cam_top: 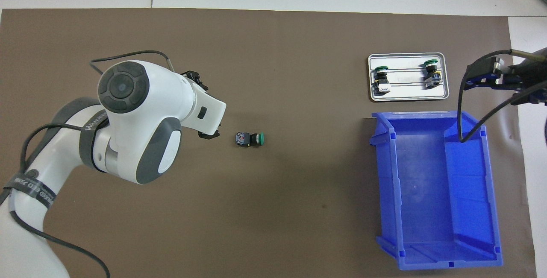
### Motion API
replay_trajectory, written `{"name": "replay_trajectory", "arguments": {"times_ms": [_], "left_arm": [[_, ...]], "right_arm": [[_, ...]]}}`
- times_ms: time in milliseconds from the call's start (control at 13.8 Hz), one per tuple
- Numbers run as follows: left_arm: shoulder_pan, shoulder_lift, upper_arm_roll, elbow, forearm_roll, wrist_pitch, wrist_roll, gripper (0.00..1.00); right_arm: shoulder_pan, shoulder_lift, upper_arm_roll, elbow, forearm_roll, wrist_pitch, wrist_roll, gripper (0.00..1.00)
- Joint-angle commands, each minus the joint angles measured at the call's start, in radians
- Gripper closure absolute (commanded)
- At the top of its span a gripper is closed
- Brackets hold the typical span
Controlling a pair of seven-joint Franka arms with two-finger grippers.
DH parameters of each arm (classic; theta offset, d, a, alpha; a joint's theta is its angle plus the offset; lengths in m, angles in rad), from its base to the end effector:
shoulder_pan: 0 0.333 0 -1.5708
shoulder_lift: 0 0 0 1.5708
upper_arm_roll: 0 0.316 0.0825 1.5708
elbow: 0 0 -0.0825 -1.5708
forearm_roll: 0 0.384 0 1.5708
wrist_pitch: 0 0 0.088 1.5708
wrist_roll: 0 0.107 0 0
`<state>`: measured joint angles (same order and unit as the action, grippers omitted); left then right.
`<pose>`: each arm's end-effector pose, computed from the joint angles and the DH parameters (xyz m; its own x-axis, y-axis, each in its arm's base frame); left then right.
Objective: Place and press button with both arms
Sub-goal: 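Withdraw the right gripper while the left gripper reaches toward the button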
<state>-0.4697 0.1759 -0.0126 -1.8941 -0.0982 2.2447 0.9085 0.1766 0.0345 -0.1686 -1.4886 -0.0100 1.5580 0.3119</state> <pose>0.5468 -0.2891 0.4283 0.2223 -0.9592 0.1748 -0.9677 -0.2390 -0.0806 0.5645 0.0053 0.6431 0.9535 -0.2990 0.0385 -0.2994 -0.9541 0.0042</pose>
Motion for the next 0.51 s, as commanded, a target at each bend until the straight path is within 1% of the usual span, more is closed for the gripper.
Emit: {"name": "replay_trajectory", "arguments": {"times_ms": [0,73,145,290,435], "left_arm": [[-0.073,0.059,0.016,-0.016,-0.009,0.088,0.027,0.00],[-0.090,0.077,0.016,-0.016,-0.011,0.101,0.026,0.00],[-0.096,0.102,0.016,-0.011,-0.012,0.116,0.021,0.00],[-0.139,0.163,0.014,-0.013,-0.014,0.221,0.016,0.00],[-0.171,0.191,0.014,-0.019,-0.014,0.246,0.013,0.00]], "right_arm": [[-0.038,-0.045,0.003,-0.040,0.021,-0.035,-0.053,0.00],[-0.043,-0.062,0.001,-0.065,0.021,-0.033,-0.050,0.00],[-0.043,-0.062,0.003,-0.067,0.019,-0.033,-0.050,0.00],[-0.043,-0.067,0.004,-0.055,0.015,-0.058,-0.054,0.00],[-0.045,-0.067,0.004,-0.042,0.008,-0.081,-0.094,0.00]]}}
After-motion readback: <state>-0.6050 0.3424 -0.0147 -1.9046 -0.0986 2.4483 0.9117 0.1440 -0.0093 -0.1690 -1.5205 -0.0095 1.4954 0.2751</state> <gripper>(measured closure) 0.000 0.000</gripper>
